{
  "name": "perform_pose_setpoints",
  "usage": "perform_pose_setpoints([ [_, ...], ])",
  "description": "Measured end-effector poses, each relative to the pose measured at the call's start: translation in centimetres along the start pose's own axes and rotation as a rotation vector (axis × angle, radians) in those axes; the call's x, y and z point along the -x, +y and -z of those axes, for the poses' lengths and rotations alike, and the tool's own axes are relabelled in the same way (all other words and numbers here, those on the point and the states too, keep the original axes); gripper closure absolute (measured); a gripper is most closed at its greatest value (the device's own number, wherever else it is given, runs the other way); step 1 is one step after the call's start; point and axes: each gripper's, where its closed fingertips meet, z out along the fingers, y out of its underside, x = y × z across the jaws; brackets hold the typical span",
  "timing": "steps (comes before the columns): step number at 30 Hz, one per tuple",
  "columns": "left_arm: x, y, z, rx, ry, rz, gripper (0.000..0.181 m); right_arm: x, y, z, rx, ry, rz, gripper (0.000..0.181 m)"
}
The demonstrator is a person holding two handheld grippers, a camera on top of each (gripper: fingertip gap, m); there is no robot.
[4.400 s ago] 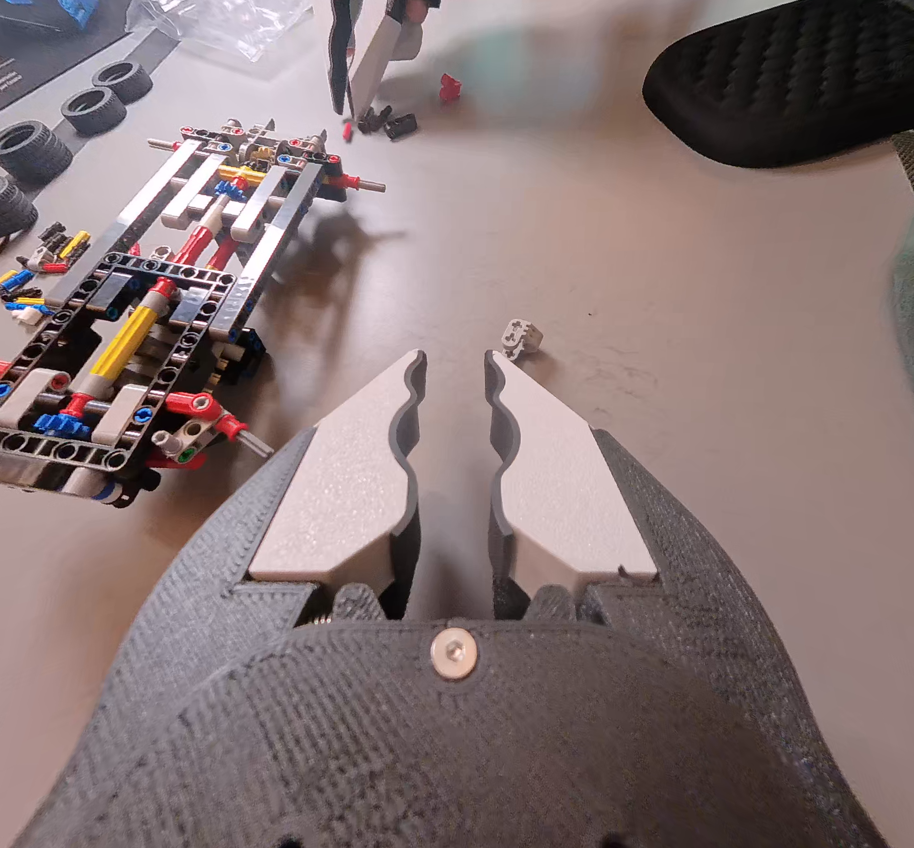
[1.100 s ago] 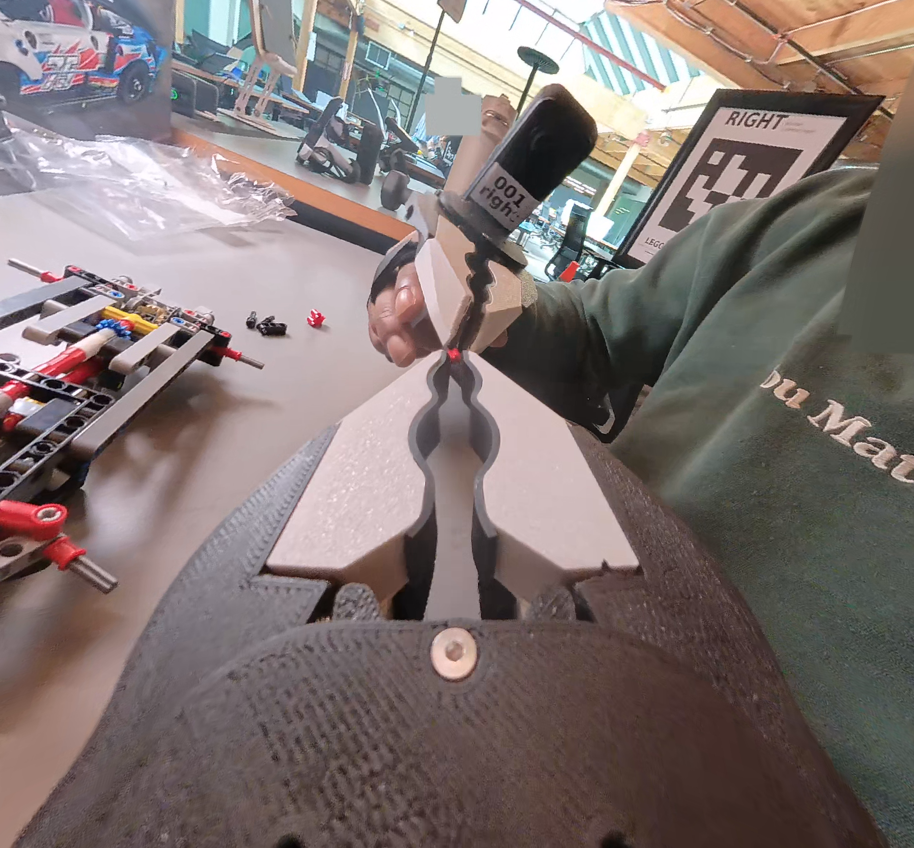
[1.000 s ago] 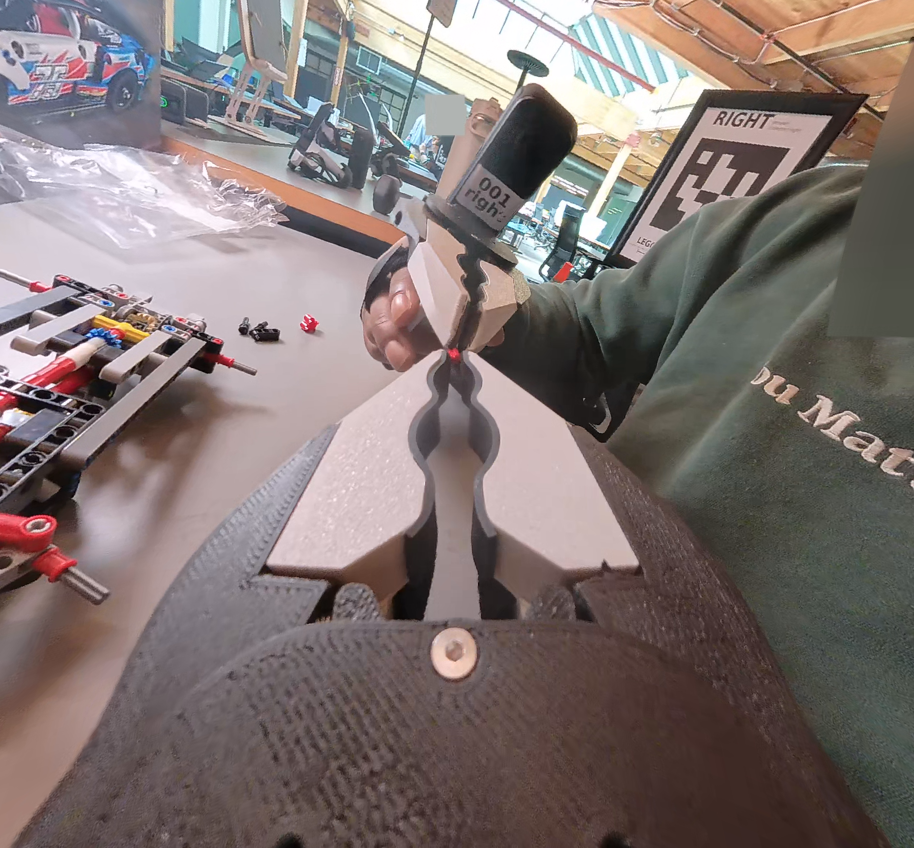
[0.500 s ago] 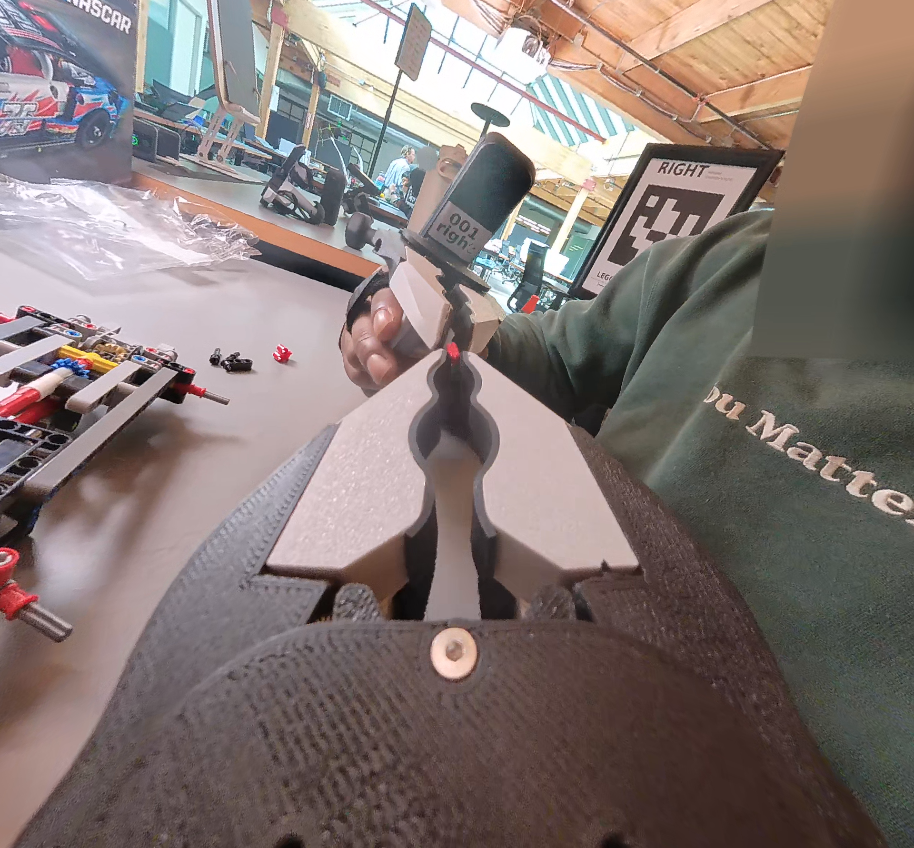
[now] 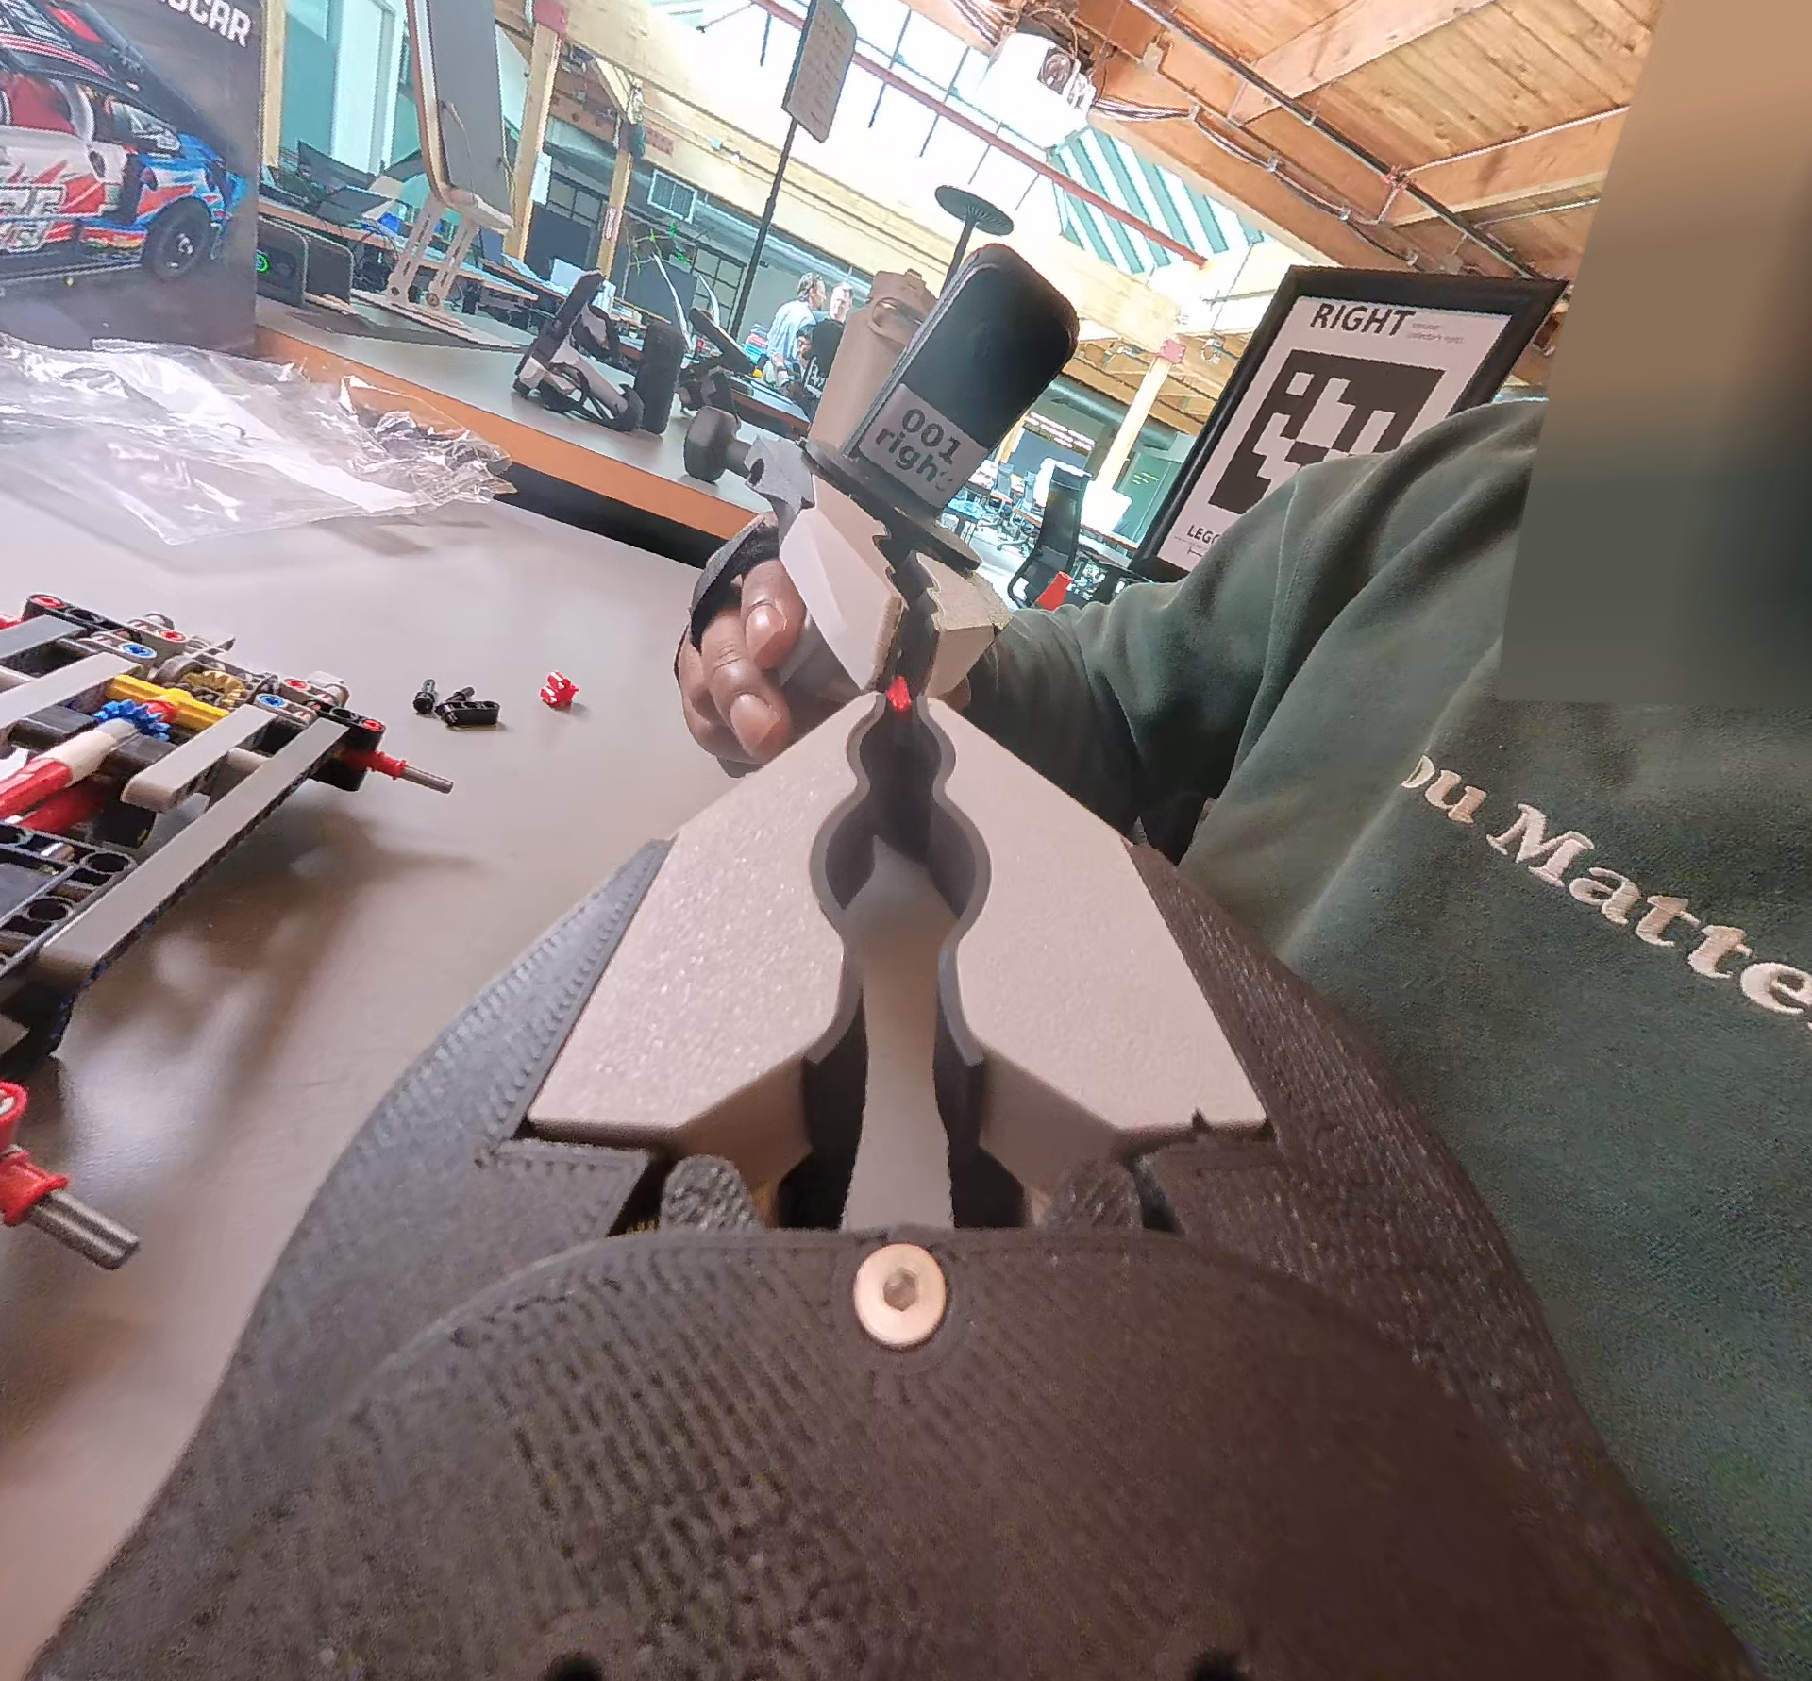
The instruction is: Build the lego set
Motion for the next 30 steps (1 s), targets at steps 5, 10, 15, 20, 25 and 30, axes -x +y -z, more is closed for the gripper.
perform_pose_setpoints([
  [5, 0.1, 0.1, -0.1, 0.006, -0.002, 0.002, 0.180, 0.0, 0.1, 0.0, 0.006, -0.005, -0.005, 0.180],
  [10, 1.3, 0.9, 0.0, 0.061, -0.091, -0.023, 0.172, -0.3, 1.5, 0.3, 0.095, -0.028, -0.033, 0.180],
  [15, 5.1, 6.3, 1.3, 0.462, -0.316, -0.262, 0.159, -0.1, 6.7, 2.2, 0.387, -0.107, -0.081, 0.181],
  [20, 6.2, 10.1, 0.7, 0.706, -0.287, -0.325, 0.157, -0.2, 9.6, 2.9, 0.510, -0.123, -0.109, 0.180],
  [25, 6.8, 11.2, 0.0, 0.778, -0.271, -0.362, 0.167, 0.2, 10.5, 3.0, 0.561, -0.135, -0.109, 0.180],
  [30, 6.7, 11.4, -0.3, 0.784, -0.279, -0.389, 0.174, 0.6, 10.8, 2.6, 0.583, -0.151, -0.111, 0.180],
])
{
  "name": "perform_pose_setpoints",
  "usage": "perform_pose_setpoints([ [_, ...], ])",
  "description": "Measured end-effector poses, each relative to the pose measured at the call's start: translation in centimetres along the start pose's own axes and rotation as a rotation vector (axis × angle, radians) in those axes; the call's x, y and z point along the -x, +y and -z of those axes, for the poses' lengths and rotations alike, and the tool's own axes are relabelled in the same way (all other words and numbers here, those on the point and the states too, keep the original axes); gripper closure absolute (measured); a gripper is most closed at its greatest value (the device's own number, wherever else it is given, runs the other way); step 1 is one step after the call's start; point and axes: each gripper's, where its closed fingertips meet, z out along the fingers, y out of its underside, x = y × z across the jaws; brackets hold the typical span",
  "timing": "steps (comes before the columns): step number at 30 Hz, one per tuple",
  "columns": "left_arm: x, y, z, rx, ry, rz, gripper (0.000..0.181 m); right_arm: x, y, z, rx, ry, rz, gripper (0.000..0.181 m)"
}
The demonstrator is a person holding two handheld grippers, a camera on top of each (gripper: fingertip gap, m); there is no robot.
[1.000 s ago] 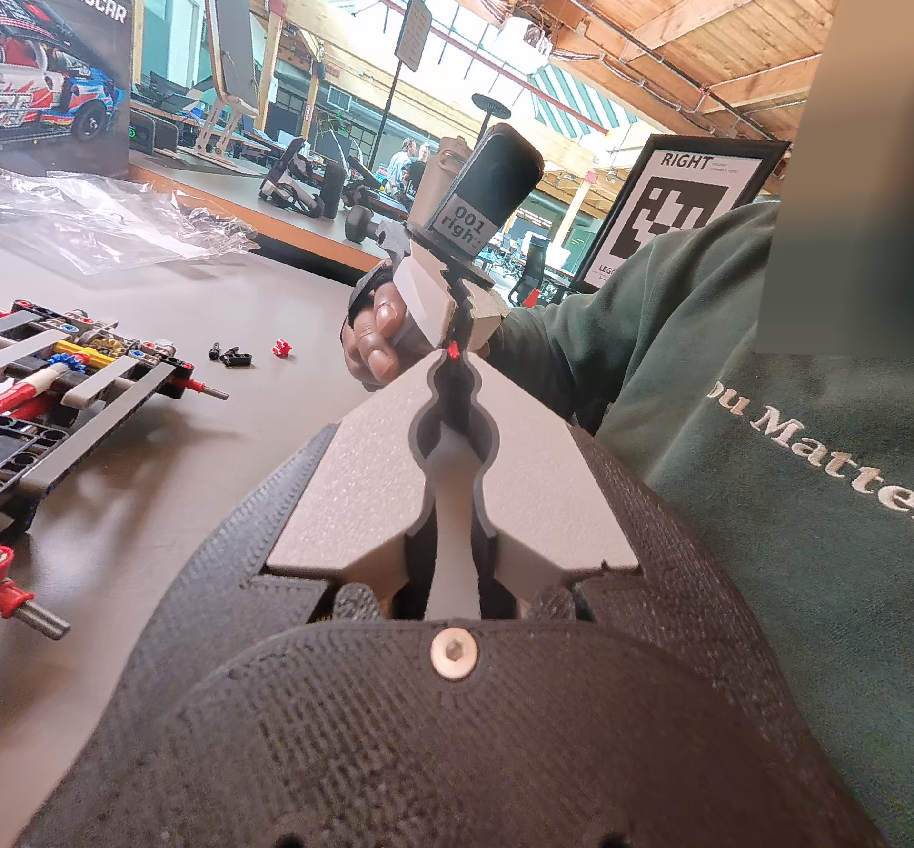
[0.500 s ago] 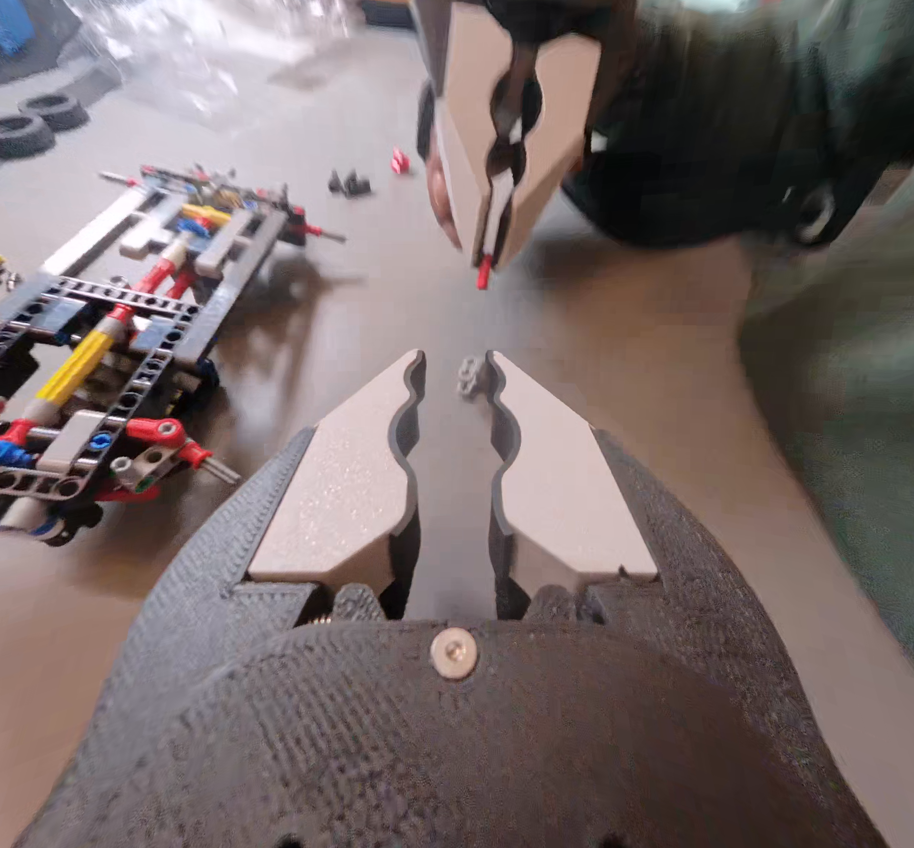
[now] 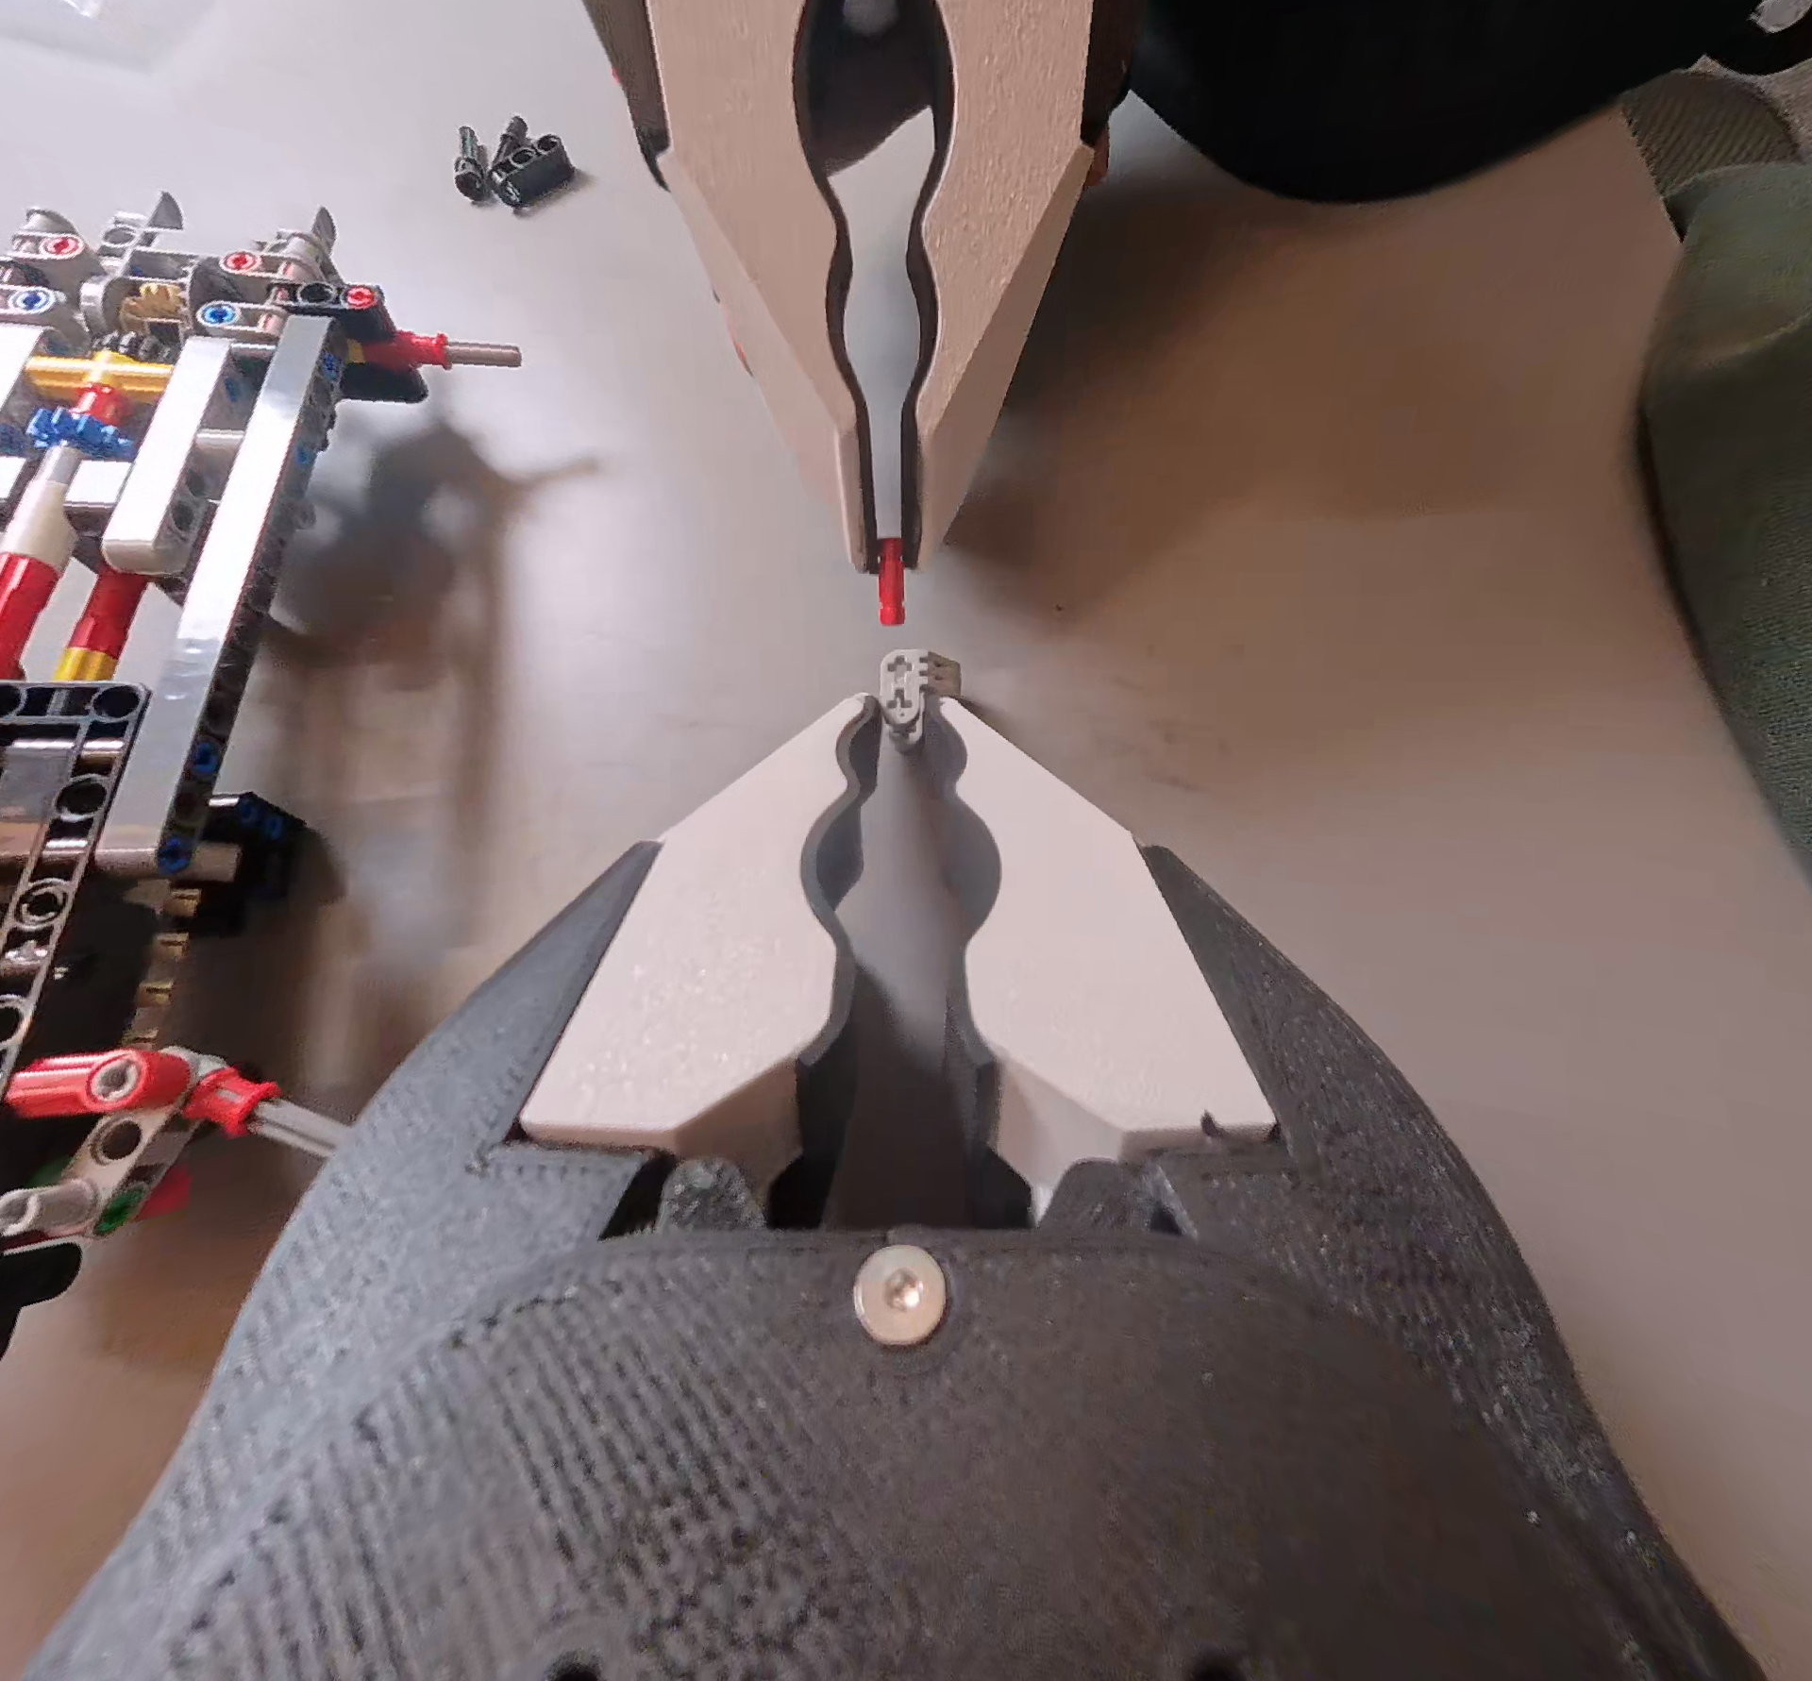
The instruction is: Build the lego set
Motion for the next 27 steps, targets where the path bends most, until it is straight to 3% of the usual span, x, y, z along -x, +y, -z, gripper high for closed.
perform_pose_setpoints([
  [13, -0.66, -0.43, -0.55, 0.000, -0.003, -0.044, 0.175, 0.30, -0.18, -0.37, 0.069, 0.001, -0.003, 0.180],
  [18, -0.74, -0.36, -0.36, -0.003, -0.001, -0.037, 0.166, 0.16, -0.47, -0.19, 0.122, -0.010, 0.016, 0.181],
  [27, -0.97, -0.23, -0.39, 0.005, -0.006, -0.065, 0.176, -0.26, -0.92, 0.33, 0.235, -0.035, 0.063, 0.180],
])
